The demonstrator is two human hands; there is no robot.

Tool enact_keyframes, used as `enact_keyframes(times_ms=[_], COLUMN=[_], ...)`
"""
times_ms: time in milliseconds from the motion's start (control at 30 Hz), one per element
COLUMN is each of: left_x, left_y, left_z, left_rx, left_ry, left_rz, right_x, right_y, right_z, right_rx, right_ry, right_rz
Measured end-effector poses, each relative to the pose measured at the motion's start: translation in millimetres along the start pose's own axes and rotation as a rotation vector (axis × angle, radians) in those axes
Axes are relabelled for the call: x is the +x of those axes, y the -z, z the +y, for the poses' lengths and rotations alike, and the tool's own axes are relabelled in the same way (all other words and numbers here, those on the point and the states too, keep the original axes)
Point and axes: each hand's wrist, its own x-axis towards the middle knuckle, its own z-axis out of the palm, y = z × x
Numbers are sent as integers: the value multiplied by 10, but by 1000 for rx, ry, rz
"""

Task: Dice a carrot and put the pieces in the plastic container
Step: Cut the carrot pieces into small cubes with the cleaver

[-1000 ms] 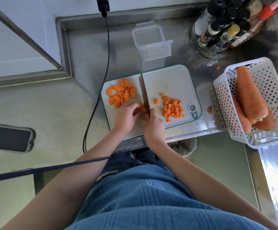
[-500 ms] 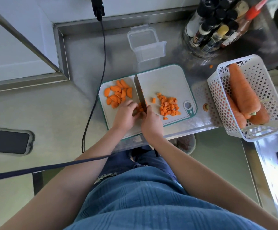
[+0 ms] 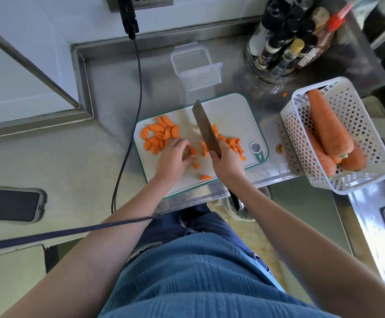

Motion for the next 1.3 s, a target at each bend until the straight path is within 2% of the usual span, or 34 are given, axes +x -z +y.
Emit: enact_keyframes(times_ms=[200,367,467,533,667,733,1000,1033,1100,1233,1300], left_x=[-83,-71,-30,-3,68,110,346,372,374,129,-50], left_y=[158,172,125,101,132,149,86,79,100,176,195], left_z=[68,227,344,403,441,435,594,607,614,451,345], left_rx=[57,160,191,204,200,210,215,230,214,50,2], left_ry=[-168,-578,-691,-669,-497,-479,-338,-342,-391,-339,-290], left_rz=[194,154,77,29,6,-29,-398,-388,-268,185,270], right_x=[-71,-111,-138,-142,-179,-192,-260,-263,-270,-279,-272], right_y=[184,268,262,248,271,297,364,373,382,412,418], right_z=[124,200,263,310,374,394,480,487,505,564,605], right_rx=[-367,-704,-740,-746,-727,-766,-772,-765,-740,-639,-590], right_ry=[78,167,211,223,214,221,251,240,219,141,91], right_rz=[110,158,207,232,223,184,124,116,124,172,185])
